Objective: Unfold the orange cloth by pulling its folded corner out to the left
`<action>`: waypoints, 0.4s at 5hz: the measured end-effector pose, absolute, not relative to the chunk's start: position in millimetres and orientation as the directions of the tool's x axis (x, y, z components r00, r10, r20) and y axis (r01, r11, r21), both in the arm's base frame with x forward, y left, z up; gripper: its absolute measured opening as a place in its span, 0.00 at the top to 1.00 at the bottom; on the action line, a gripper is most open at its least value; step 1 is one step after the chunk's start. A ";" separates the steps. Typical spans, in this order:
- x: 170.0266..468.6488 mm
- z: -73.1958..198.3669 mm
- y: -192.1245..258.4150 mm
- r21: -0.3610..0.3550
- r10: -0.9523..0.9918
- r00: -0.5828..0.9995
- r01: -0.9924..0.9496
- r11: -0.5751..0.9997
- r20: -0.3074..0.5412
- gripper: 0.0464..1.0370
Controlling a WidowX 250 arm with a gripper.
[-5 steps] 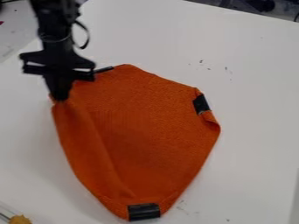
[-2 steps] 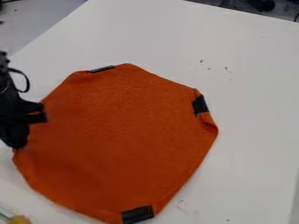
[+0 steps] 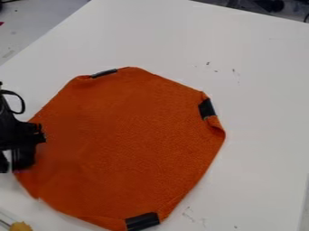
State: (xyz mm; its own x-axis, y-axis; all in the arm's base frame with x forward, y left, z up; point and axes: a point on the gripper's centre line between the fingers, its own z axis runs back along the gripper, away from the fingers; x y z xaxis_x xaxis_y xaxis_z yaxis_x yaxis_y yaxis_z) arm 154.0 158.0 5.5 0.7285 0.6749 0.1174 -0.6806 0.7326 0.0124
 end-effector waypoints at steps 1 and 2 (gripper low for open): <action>151.4 23.6 160.1 0.101 0.650 0.750 -0.661 0.744 0.125 0.03; 162.1 49.5 171.8 0.173 0.585 0.797 -0.604 0.778 0.149 0.03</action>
State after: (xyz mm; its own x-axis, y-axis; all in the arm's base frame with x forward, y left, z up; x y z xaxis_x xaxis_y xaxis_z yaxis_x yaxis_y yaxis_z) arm 162.1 171.8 49.5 0.7969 0.5855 0.1488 -0.6039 0.7781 0.1730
